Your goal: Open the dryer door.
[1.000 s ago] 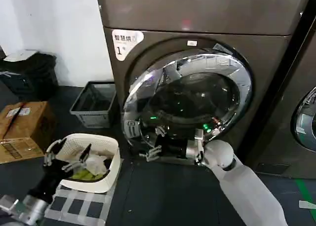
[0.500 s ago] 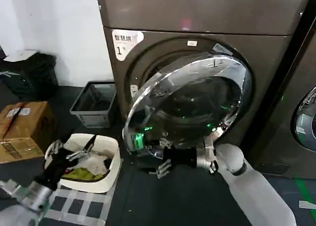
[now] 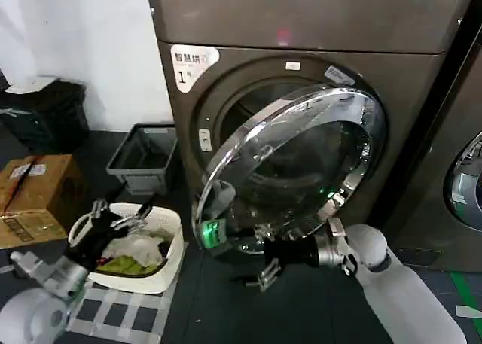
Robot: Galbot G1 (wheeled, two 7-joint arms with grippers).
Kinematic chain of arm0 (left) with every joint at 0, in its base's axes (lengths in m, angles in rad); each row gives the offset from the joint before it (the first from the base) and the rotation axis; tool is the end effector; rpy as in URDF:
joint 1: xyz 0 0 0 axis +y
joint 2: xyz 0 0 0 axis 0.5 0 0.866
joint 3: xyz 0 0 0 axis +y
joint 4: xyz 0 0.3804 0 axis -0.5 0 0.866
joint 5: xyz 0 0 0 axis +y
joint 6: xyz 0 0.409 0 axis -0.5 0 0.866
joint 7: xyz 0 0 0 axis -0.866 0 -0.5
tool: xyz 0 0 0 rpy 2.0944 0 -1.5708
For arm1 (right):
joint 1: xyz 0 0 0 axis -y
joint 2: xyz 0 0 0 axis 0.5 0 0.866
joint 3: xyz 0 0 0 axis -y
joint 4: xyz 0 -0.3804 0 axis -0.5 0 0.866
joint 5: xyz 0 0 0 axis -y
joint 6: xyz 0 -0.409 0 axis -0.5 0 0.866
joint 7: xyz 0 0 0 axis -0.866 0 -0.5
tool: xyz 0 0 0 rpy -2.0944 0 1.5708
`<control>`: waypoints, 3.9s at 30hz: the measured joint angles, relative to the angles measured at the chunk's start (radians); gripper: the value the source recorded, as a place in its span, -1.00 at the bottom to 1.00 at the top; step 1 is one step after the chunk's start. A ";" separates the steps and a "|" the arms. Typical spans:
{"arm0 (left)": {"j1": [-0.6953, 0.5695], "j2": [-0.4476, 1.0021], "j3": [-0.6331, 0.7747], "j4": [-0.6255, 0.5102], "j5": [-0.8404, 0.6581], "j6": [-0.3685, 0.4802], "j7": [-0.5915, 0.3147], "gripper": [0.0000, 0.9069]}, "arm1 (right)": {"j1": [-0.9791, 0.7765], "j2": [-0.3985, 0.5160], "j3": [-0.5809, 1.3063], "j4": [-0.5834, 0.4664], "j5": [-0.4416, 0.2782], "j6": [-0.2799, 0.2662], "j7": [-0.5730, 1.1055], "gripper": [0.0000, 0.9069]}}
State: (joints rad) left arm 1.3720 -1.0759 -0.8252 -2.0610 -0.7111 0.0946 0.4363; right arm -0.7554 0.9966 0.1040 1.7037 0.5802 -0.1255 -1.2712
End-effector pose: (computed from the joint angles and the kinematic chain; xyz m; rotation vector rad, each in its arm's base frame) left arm 0.2900 0.1835 -0.2184 0.6647 2.8862 -0.1513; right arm 0.4592 -0.0385 -0.2417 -2.3471 2.0796 -0.1097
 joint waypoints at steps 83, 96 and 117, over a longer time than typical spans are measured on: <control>-0.331 0.199 0.719 0.024 -0.114 -0.065 0.087 1.00 | -0.504 -0.061 0.922 -0.031 0.011 0.071 -0.102 1.00; -0.394 0.207 0.850 0.008 -0.098 -0.065 0.086 1.00 | -0.560 -0.002 1.261 -0.090 0.048 0.079 -0.024 1.00; -0.581 0.114 1.081 0.090 -0.102 -0.077 0.088 1.00 | -0.656 0.055 1.647 -0.025 0.160 0.099 0.662 1.00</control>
State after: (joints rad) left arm 0.7911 -0.9620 0.2559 -1.9708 -0.8127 0.0175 0.5246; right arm -1.4114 1.0520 1.7515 1.6788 0.7399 -0.0270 -0.6093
